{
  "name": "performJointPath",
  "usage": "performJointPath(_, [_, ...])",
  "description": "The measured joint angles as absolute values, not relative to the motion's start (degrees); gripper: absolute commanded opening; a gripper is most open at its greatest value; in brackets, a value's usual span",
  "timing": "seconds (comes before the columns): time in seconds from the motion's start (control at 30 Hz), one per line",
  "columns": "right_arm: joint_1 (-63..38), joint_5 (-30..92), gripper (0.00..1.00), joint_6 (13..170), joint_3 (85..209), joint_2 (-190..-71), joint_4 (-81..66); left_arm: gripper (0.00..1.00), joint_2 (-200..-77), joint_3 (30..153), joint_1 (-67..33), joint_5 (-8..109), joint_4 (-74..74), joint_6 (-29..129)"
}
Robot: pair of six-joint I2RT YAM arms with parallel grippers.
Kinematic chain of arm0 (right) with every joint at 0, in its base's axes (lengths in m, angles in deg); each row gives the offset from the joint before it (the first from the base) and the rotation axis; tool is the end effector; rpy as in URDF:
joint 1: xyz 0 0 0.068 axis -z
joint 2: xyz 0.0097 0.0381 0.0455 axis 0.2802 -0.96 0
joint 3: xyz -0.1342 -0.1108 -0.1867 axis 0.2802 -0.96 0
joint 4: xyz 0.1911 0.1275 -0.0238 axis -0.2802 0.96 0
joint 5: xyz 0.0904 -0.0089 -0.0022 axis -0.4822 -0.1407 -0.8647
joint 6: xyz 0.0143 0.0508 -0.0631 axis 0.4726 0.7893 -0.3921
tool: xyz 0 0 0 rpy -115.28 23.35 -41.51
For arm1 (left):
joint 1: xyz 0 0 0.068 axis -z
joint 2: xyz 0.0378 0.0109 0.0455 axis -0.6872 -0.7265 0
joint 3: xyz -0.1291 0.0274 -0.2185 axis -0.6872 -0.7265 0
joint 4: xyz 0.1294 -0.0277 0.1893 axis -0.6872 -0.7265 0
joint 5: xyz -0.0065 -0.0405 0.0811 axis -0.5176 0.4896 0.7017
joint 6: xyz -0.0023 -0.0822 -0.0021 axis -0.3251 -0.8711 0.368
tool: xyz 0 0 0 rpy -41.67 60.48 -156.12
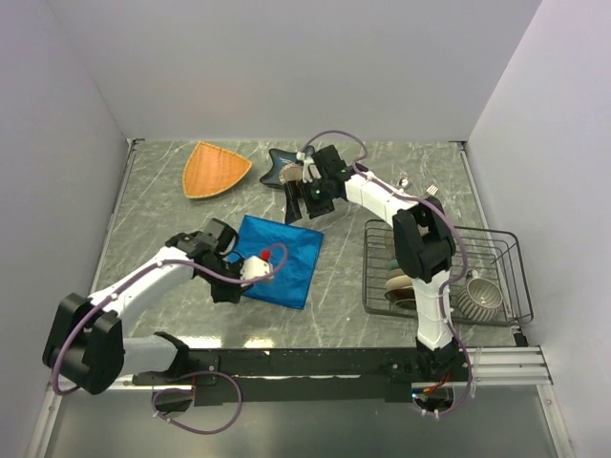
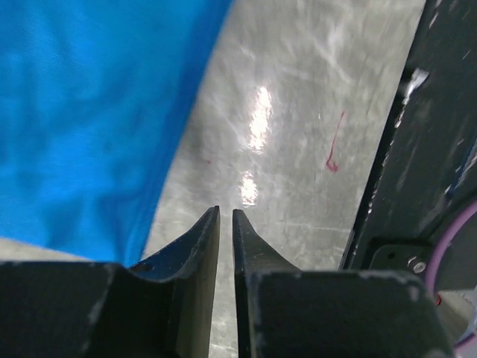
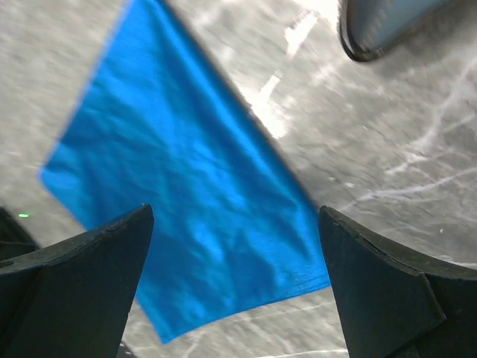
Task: Fold the napkin into a case and place the utensils inside
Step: Pick up the top corner of the square folded napkin from the center of the board.
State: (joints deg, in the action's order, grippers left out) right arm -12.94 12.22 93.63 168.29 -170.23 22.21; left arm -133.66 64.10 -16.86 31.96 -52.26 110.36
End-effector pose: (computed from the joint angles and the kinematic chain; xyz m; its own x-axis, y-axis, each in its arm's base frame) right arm 0.3724 0.2449 0.1812 -0.8058 -0.2868 -0.5182 -0.5422 0.7092 0.4506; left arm 0.1545 -0.1134 0.1721 -0.2024 0.8501 -0.4862 0.9792 0.1681 -0.1137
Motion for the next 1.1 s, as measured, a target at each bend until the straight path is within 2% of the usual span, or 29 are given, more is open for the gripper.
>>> performJointPath(0.3, [-12.94,13.6,1.0,91.29,165.76,-171.94,22.58,0.14,-142.73,62.37,-15.05,41.69,-47.53,108.68])
performJointPath(0.7, [-13.16,10.12,1.0,92.63,152.55,-165.62,17.6,0.16,-147.34,64.56,-28.32,43.66,-44.63,110.74])
performJointPath(0.87, [-15.59,7.52,1.0,95.95,144.86,-160.53,17.38,0.27,-148.63,66.61,-36.43,43.31,-44.21,113.45])
performJointPath(0.93, [-16.79,6.65,1.0,97.28,142.46,-158.84,17.53,0.37,-148.33,67.81,-38.63,41.71,-44.96,115.06])
performJointPath(1.0, [-17.62,6.12,1.0,98.18,141.19,-157.84,18.56,0.45,-146.91,69.15,-39.64,39.26,-46.4,117.1])
performJointPath(1.1, [-17.05,6.06,1.0,98.97,141.08,-157.34,19.87,0.49,-140.76,70.04,-38.98,33.78,-48.58,119.39])
